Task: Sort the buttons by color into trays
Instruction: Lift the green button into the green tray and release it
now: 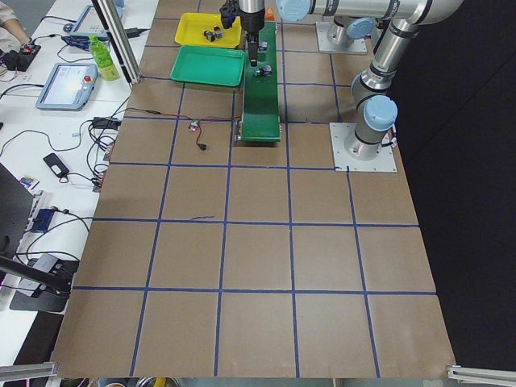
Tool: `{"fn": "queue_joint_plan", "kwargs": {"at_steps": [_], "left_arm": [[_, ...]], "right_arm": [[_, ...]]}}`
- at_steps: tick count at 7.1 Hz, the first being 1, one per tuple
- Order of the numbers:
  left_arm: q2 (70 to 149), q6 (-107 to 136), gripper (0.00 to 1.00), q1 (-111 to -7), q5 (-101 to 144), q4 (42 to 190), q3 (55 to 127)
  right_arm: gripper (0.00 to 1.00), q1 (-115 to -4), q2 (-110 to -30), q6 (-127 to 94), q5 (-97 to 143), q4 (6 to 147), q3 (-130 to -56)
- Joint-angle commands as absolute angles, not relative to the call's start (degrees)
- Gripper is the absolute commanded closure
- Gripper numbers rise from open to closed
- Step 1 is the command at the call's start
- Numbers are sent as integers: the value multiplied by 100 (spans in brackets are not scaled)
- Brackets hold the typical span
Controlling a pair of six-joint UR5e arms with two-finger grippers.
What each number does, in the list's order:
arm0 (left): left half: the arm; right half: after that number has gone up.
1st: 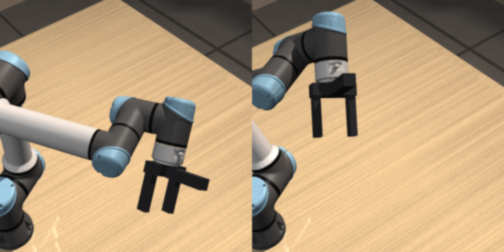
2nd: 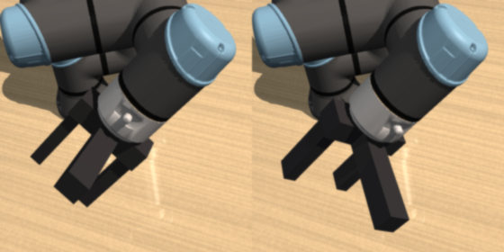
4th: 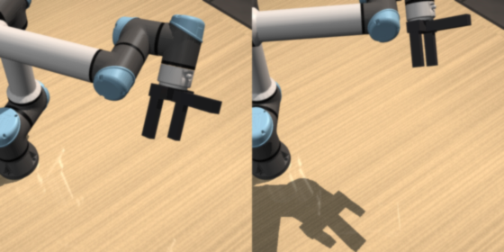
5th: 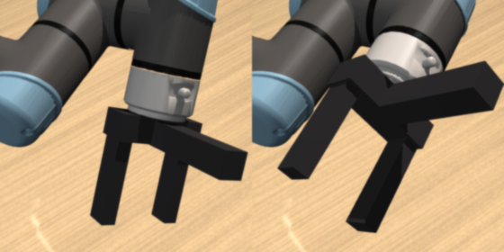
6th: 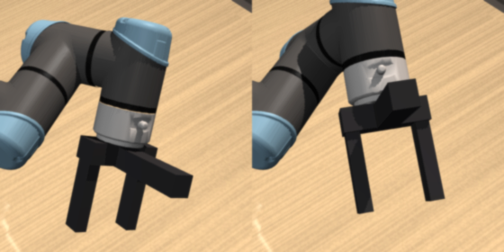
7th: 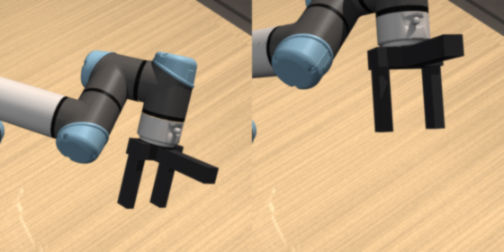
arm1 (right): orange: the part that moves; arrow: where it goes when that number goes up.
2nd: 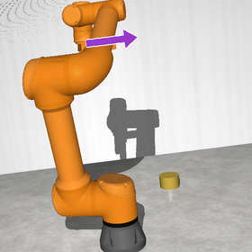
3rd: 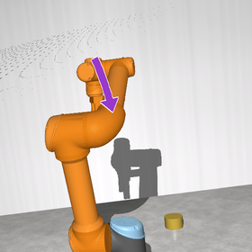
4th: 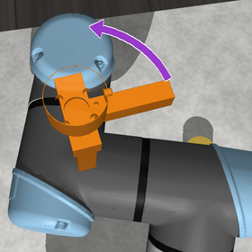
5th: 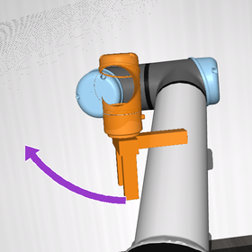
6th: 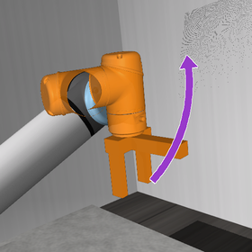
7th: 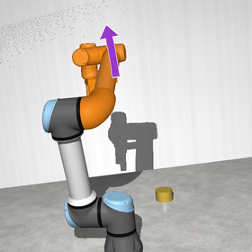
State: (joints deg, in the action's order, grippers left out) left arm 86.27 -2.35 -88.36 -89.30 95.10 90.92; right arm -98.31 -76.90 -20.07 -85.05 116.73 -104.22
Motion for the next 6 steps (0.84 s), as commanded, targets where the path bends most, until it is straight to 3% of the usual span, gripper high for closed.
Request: {"fn": "queue_joint_plan", "kwargs": {"at_steps": [1, 2, 3, 4, 6], "left_arm": [[8578, -229, 0, -8842, -8912, 9510, 9062], [8578, -229, 0, -8842, -8912, 9510, 9018], [8648, -211, 0, -8842, -8912, 9510, 8991], [8631, -211, 0, -8842, -8956, 9510, 9000], [8543, -237, 0, -8842, -8982, 9492, 8947]], "right_arm": [[100, -9564, -6539, -2056, -8490, 12685, -9228], [100, -9571, -5921, -2022, -8508, 12630, -8733], [6, -9589, -5776, -2048, -8508, 12656, -8736], [0, -9554, -5861, -2004, -8517, 12569, -8736], [0, -9554, -6639, -1995, -8534, 11530, -8806]]}}
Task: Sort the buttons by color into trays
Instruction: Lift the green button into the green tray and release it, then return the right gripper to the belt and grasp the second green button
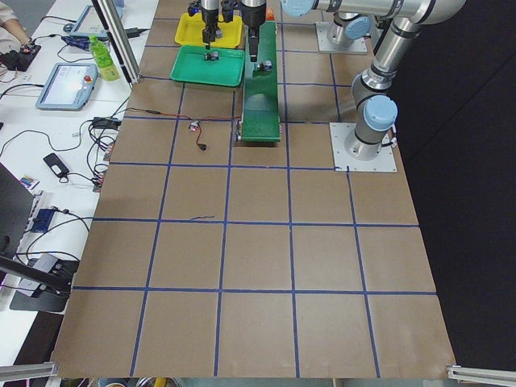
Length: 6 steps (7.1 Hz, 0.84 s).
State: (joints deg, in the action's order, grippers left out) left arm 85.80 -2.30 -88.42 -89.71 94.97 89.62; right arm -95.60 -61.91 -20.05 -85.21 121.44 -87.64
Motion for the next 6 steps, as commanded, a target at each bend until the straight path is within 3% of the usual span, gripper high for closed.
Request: {"fn": "queue_joint_plan", "kwargs": {"at_steps": [1, 3, 4, 6], "left_arm": [[8552, -229, 0, -8842, -8948, 9492, 8965], [8560, -229, 0, -8842, -8974, 9449, 8947], [8587, -194, 0, -8850, -8974, 9379, 8965], [8578, -245, 0, -8851, -8982, 9378, 8974]], "right_arm": [[0, -9554, -7323, -1986, -8543, 10905, -9085], [0, -9571, -8825, -1969, -8596, 10766, -10233], [0, -9571, -9059, -1960, -8578, 10828, -10831], [0, -9597, -8992, -1977, -8526, 11352, -11135]]}}
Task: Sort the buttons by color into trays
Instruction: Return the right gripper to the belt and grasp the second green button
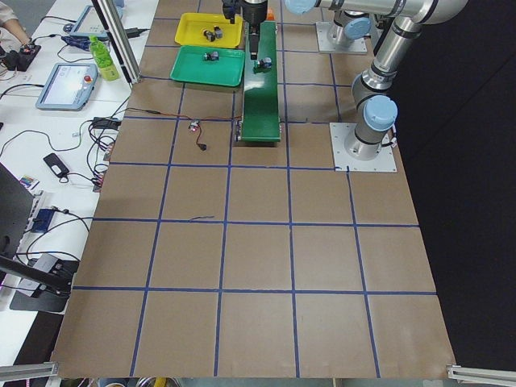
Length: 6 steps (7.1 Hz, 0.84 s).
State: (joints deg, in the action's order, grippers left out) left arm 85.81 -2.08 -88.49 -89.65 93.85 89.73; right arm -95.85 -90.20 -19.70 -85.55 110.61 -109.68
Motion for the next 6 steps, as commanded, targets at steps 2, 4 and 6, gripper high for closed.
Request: {"fn": "queue_joint_plan", "kwargs": {"at_steps": [2, 4, 6], "left_arm": [[8613, -246, 0, -8851, -8974, 9369, 8982], [8587, -246, 0, -8851, -8974, 9369, 8991], [8578, -255, 0, -8859, -8956, 9360, 8974]], "right_arm": [[0, -9895, -8660, -1977, -8517, 11930, -11136], [0, -10395, -8281, -2065, -8586, 12146, -11144], [0, -10441, -8262, -2066, -8613, 12050, -11293]]}}
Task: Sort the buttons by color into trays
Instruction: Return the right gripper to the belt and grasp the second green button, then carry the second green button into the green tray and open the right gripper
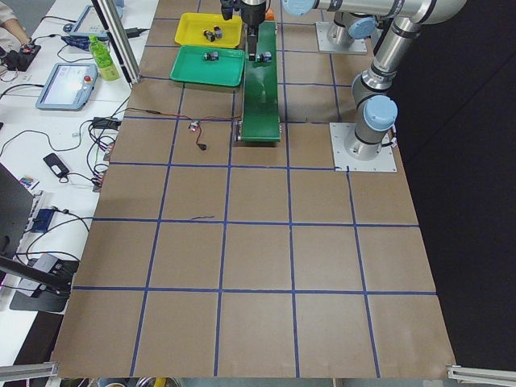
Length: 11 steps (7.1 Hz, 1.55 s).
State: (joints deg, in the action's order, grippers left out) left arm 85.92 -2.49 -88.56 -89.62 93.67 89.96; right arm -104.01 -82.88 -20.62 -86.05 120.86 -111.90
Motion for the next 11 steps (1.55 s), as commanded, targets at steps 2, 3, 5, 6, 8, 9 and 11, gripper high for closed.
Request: {"fn": "queue_joint_plan", "kwargs": {"at_steps": [2, 3, 5, 6, 8, 9, 11], "left_arm": [[8596, -255, 0, -8859, -8947, 9326, 8974], [8604, -255, 0, -8859, -8956, 9325, 8974], [8596, -255, 0, -8859, -8930, 9325, 8974], [8604, -255, 0, -8859, -8938, 9325, 8991], [8613, -255, 0, -8859, -8930, 9325, 8965], [8613, -246, 0, -8859, -8930, 9325, 8965], [8622, -246, 0, -8859, -8930, 9325, 8965]], "right_arm": [[0, -10441, -8253, -2048, -8622, 12138, -11766], [0, -10441, -8253, -2057, -8631, 12155, -11786], [97, -10398, -8253, -2004, -8648, 12147, -11777], [100, -10389, -8244, -1978, -8753, 12155, -11769], [100, -10319, -8305, -1960, -9104, 12147, -11585], [100, -10301, -8306, -1960, -9105, 12094, -11201], [100, -10301, -7975, -1978, -9018, 12198, -10462]]}}
